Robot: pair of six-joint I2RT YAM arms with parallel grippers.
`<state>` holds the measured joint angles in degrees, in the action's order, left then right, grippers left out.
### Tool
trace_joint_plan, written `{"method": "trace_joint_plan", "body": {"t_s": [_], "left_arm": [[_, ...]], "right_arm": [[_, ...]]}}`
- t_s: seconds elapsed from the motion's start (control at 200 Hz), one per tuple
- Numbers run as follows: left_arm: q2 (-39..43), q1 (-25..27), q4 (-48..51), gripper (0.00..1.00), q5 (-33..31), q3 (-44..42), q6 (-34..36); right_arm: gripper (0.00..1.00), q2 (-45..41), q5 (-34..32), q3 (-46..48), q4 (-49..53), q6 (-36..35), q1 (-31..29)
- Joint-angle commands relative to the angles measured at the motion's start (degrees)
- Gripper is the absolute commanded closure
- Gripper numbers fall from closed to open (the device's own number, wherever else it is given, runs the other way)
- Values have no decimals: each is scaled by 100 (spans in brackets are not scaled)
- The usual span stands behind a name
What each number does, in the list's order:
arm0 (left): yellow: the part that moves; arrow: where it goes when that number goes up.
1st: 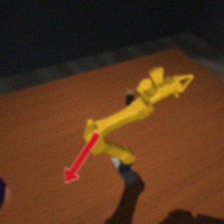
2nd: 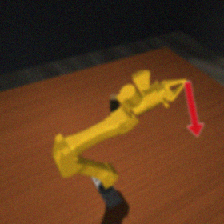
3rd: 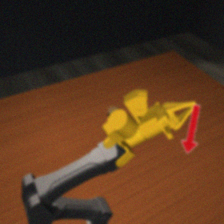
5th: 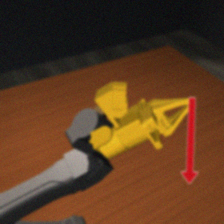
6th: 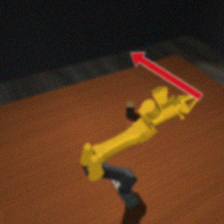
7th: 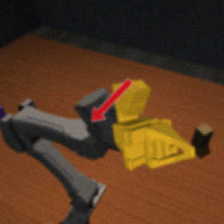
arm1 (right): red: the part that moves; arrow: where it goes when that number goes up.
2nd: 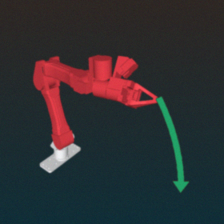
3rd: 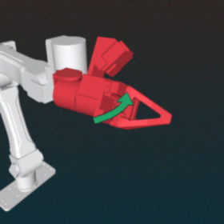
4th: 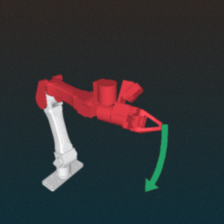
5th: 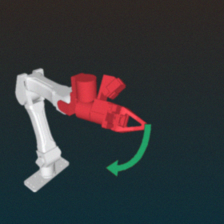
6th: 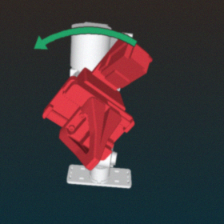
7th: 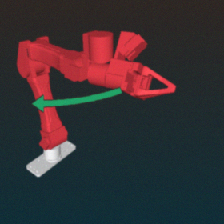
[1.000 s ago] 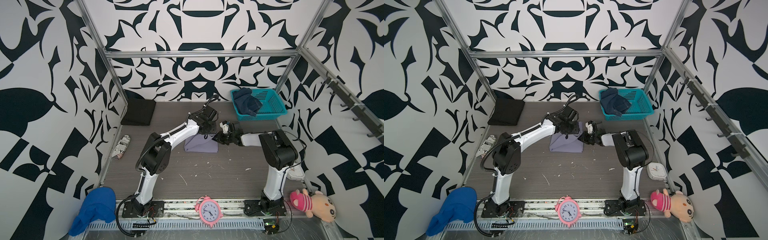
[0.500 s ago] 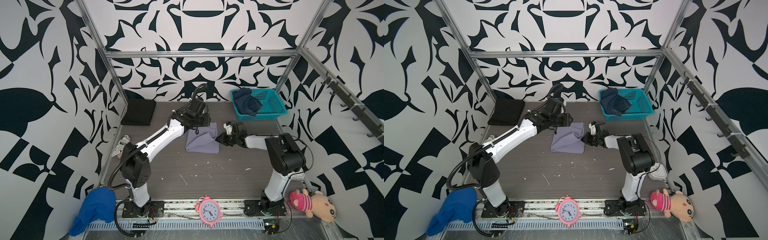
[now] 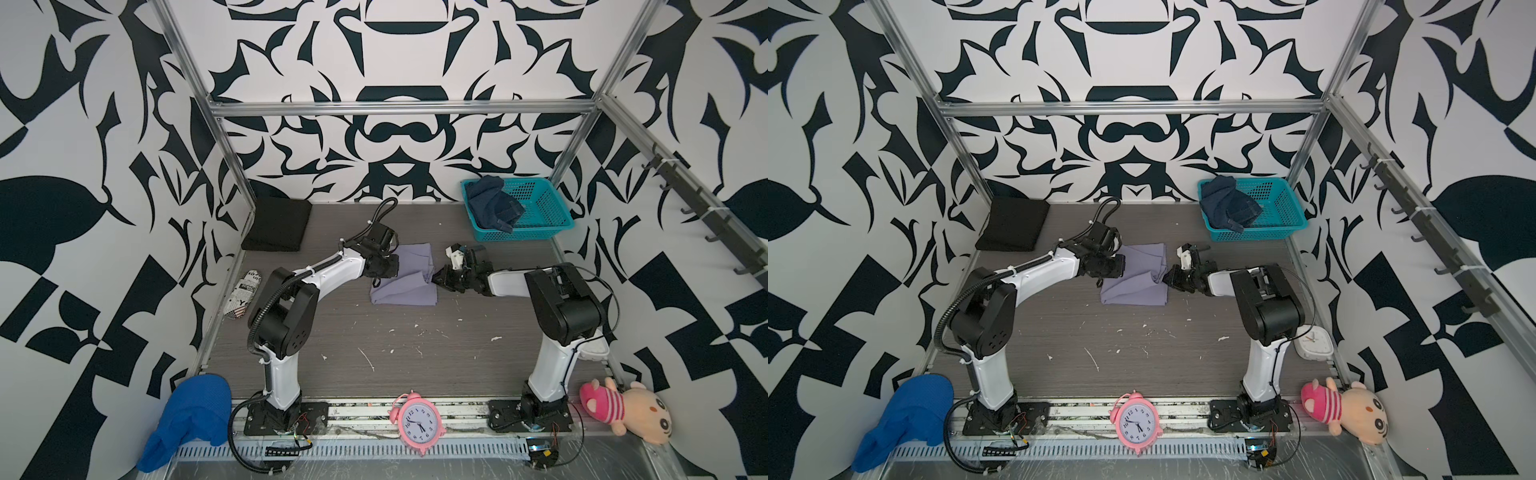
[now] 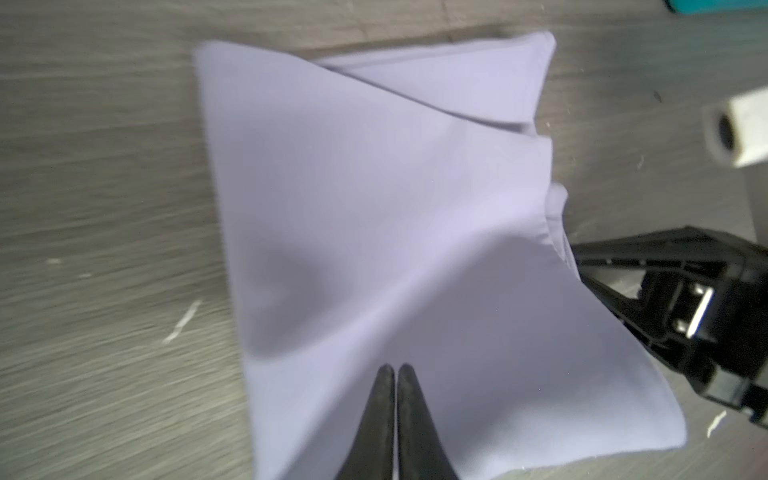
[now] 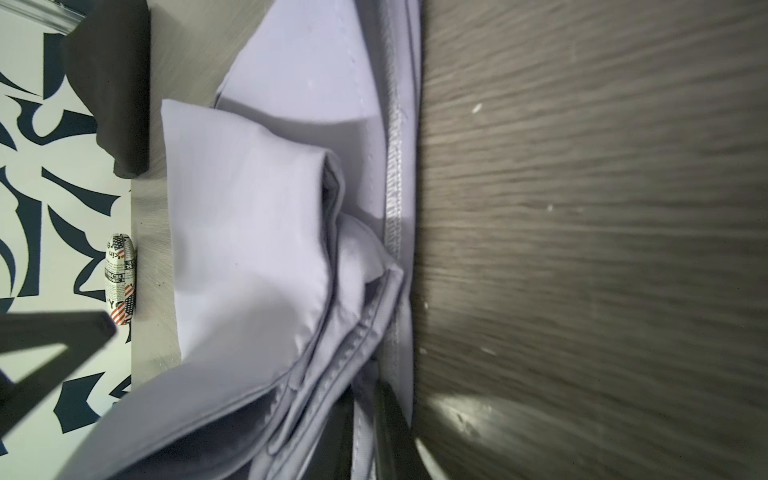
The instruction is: Fold and stack the skirts
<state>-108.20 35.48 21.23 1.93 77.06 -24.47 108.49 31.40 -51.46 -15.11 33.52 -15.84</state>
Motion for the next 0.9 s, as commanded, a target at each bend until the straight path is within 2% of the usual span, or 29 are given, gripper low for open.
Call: {"method": "trace_joint_plan", "body": {"t_s": [0.0,0.17,0.43,0.63,0.775,0.895], "left_arm": [[-42,145,-167,95,281,-231,-152],[118,507,-166,97,584,-415,-445],[194,688,-991,98,1806,-743,-840],[622,329,-1437,97,2300,-890,-849],[1313,-113,-1636,96,2239,-1120,-862],[1683,-421,-1649,92,1907,-1512,-832]], "right_arm": [[84,111,-108,-108,185,31,-3],[85,111,-149,-145,314,16,-6],[86,117,-115,-199,316,41,-7],[86,-246,-112,-211,598,-20,-2],[85,-972,-170,-154,971,-62,-7],[85,-1550,-131,-196,1226,-79,-228]]}}
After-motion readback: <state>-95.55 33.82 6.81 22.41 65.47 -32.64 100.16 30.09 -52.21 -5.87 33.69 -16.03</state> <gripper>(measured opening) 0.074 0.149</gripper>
